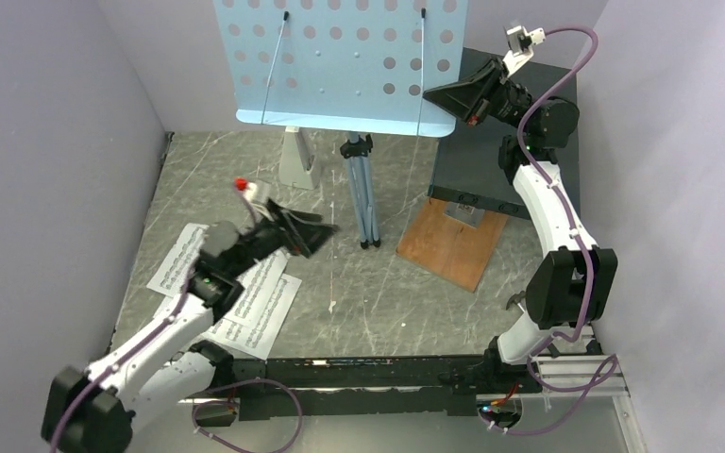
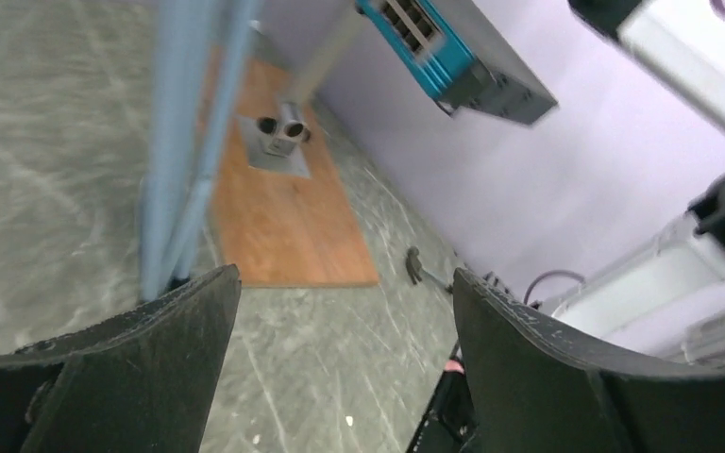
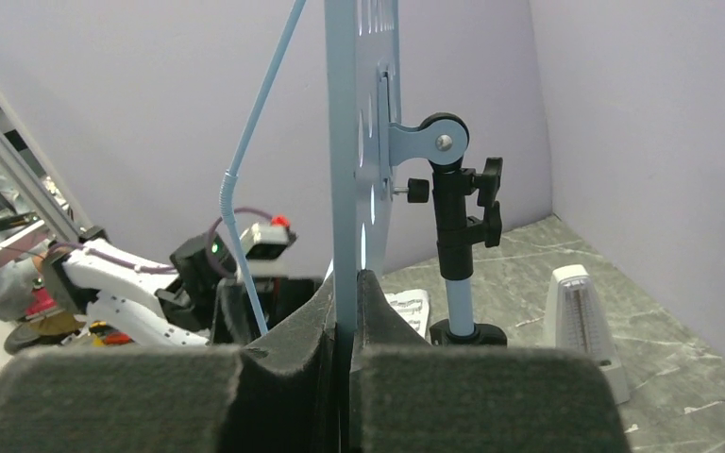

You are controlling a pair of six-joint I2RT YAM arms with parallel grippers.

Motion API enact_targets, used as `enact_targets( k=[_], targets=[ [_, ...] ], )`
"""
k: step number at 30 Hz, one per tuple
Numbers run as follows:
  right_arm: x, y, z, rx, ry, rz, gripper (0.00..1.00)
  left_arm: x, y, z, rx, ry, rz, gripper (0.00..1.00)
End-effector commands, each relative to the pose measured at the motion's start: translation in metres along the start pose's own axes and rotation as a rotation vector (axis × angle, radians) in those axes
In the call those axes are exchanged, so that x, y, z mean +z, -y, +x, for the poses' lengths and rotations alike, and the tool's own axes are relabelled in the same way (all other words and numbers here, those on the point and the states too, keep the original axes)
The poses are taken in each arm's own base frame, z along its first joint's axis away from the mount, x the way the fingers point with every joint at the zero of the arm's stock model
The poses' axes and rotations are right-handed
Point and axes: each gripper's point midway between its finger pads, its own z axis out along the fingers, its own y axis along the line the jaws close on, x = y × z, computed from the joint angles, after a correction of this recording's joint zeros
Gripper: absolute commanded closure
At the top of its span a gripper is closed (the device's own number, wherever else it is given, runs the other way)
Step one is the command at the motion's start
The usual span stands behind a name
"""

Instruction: Set up the instrument practice props

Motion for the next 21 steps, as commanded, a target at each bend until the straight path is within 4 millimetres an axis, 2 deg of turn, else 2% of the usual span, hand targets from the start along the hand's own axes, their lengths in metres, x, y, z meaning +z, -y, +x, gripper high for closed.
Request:
enact_targets(
  k=[1, 4, 6, 9, 13, 16, 21],
  targets=[
    [0.000, -0.025, -0.017, -0.032, 0.057, -0.023, 1.00, 0.035, 0.046, -0.030, 0.289, 0.236, 0.100, 0.12],
    [0.000, -0.027, -0.018, -0.031, 0.063, -0.020, 1.00, 0.051, 0.044, -0.044, 0.361, 0.388, 0.052, 0.15],
    [0.000, -0.030, -0.019, -0.033, 0.063, -0.022, 1.00, 0.061, 0.034, -0.059, 0.367, 0.473, -0.010, 0.18],
    [0.000, -0.035, -0.020, -0.035, 0.061, -0.032, 1.00, 0.070, 0.028, -0.080, 0.379, 0.575, -0.057, 0.16],
    [0.000, -0.041, -0.022, -0.049, 0.060, -0.036, 1.00, 0.091, 0.034, -0.092, 0.413, 0.603, -0.043, 0.12],
    [0.000, -0.044, -0.021, -0.047, 0.057, -0.039, 1.00, 0.100, 0.037, -0.101, 0.422, 0.633, -0.044, 0.09],
    [-0.001, -0.048, -0.021, -0.050, 0.062, -0.044, 1.00, 0.117, 0.042, -0.111, 0.431, 0.623, -0.048, 0.16]
  ],
)
